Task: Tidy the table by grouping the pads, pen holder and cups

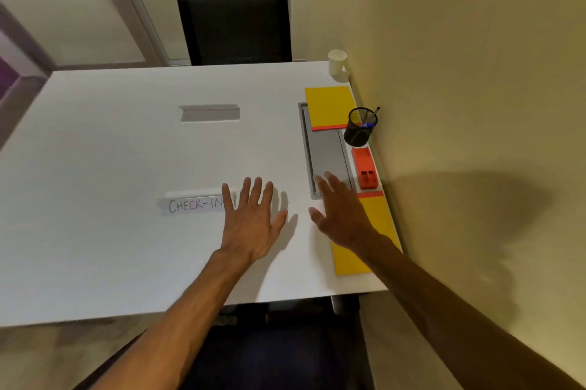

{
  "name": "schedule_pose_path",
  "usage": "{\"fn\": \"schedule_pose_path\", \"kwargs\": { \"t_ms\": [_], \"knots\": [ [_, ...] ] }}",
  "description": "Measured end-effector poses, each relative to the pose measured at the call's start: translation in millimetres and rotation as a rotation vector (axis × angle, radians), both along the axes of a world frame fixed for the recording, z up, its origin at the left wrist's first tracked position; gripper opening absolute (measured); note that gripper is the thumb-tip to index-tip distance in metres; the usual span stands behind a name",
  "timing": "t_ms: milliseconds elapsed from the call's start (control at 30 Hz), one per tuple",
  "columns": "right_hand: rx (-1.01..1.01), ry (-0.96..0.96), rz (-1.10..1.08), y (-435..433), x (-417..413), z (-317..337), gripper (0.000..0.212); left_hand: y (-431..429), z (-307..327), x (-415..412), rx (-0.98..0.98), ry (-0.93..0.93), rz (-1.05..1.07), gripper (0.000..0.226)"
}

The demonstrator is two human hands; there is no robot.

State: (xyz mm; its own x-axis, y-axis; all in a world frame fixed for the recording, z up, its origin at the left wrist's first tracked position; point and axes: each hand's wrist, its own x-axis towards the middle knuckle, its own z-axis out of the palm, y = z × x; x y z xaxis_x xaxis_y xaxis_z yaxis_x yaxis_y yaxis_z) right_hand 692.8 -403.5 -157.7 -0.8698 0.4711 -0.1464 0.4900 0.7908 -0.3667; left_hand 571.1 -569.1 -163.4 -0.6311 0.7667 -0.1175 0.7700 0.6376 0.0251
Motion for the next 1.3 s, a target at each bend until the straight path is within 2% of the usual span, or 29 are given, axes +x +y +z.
{"fn": "schedule_pose_path", "kwargs": {
  "t_ms": [167,300,800,1300],
  "knots": [
    [-0.006,0.237,0.143,-43,20,32,0.067,-56,47,28,0.049,-0.02,0.123,0.075],
    [-0.039,0.116,0.149,-65,27,52,0.069,-102,79,56,0.124,-0.001,0.223,0.074],
    [-0.098,0.265,0.547,-190,16,126,0.066,-255,153,107,0.296,0.167,0.642,0.074],
    [-0.132,0.198,0.959,-449,-99,133,0.068,-517,148,91,0.379,0.171,1.025,0.073]
  ]
}}
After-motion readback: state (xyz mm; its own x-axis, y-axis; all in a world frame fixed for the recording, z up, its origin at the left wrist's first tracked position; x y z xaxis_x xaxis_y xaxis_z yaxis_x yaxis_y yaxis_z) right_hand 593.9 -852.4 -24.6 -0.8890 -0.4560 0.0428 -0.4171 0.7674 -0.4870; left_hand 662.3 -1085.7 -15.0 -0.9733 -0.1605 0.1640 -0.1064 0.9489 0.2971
